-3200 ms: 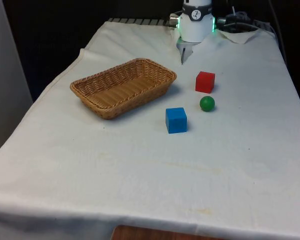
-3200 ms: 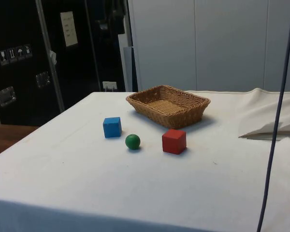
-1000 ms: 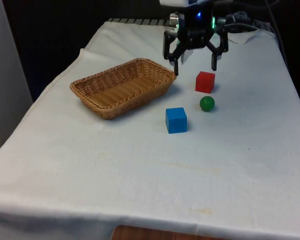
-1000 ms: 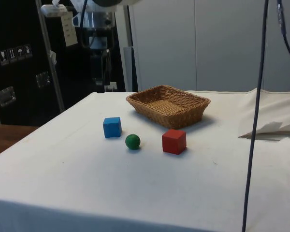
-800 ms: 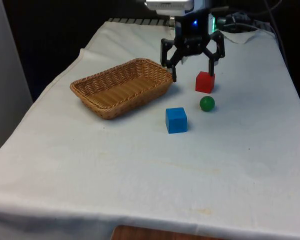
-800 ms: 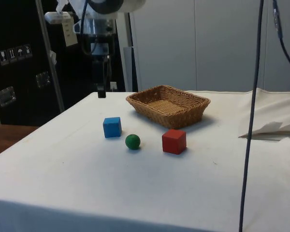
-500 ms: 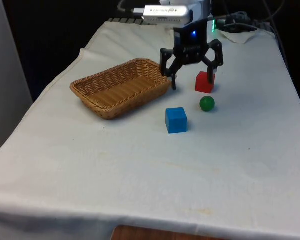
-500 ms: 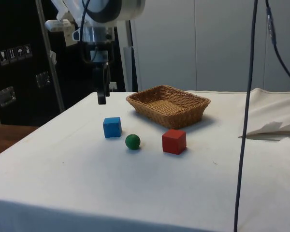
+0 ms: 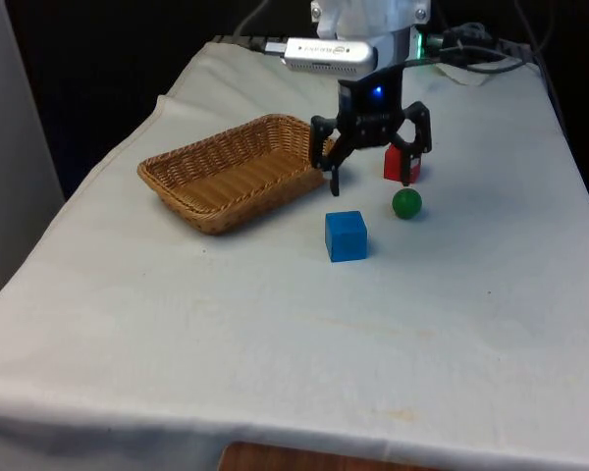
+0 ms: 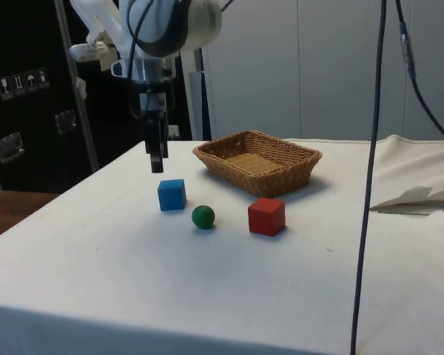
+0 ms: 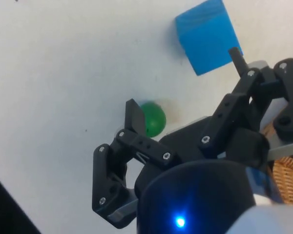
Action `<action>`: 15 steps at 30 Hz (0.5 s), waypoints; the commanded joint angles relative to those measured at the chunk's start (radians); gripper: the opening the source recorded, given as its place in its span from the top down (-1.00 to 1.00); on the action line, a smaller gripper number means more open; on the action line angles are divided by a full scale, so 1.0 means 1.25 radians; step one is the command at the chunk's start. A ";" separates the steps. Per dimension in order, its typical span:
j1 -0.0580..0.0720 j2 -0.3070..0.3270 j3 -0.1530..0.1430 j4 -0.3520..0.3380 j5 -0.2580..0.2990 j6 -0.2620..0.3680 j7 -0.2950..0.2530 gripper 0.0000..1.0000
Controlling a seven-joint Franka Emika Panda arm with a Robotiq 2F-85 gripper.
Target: Place all non-red objects into the basket.
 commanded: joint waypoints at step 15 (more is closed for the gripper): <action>0.010 0.048 -0.010 -0.010 -0.041 0.074 0.060 -1.00</action>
